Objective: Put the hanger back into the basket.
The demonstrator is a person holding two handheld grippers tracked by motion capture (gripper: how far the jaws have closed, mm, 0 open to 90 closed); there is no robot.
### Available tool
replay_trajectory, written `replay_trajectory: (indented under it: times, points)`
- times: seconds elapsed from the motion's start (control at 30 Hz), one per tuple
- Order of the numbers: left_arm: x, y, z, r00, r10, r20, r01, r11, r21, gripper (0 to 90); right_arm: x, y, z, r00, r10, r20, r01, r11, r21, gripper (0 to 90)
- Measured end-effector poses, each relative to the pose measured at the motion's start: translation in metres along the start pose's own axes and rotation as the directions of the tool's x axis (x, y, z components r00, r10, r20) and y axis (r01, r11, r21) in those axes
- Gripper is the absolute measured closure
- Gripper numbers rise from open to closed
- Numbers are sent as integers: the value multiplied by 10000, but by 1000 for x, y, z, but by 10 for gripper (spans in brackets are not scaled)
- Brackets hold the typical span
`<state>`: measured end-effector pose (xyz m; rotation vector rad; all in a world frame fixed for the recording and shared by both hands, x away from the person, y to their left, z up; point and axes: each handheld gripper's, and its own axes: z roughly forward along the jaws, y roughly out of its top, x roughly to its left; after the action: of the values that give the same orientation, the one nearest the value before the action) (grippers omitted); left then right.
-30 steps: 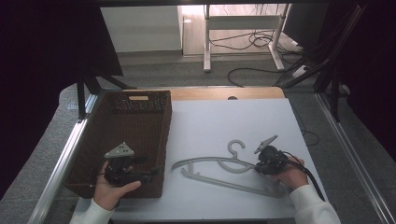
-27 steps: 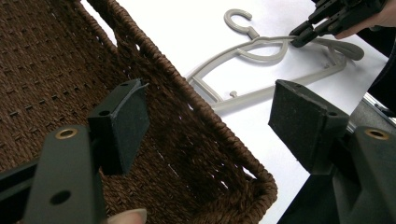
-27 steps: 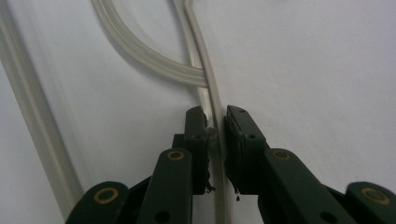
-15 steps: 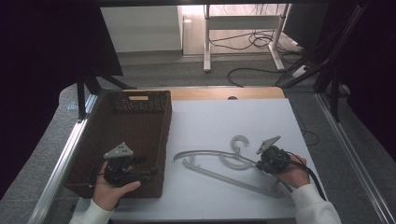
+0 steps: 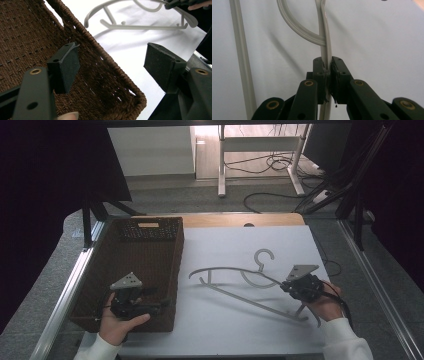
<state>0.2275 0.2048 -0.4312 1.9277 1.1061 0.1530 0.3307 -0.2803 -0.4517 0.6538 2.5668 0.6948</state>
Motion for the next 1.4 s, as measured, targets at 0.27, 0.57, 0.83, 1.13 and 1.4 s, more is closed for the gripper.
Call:
replay_trajectory:
  times: [0.27,0.57,0.83,1.13,1.4]
  points:
    - [0,1,0,10000,28,31,-28,10000,-27,276,2,8,-24,9982,-594,97,599,9962,-627,826]
    - [-6,16,-4,9987,259,428,-244,9990,-368,278,10,15,-36,9927,-1210,22,1205,9872,-1043,826]
    - [-16,60,2,9892,882,1171,-840,9956,-406,292,16,18,-35,9884,-1514,-125,1488,9814,-1212,826]
    - [-10,106,36,9582,1002,2681,-1194,9912,563,316,23,25,-34,9811,-1882,-451,1802,9734,-1417,825]
    - [-9,120,76,9367,1017,3350,-1862,9551,2306,350,26,26,-35,9761,-2124,-467,2028,9664,-1577,826]
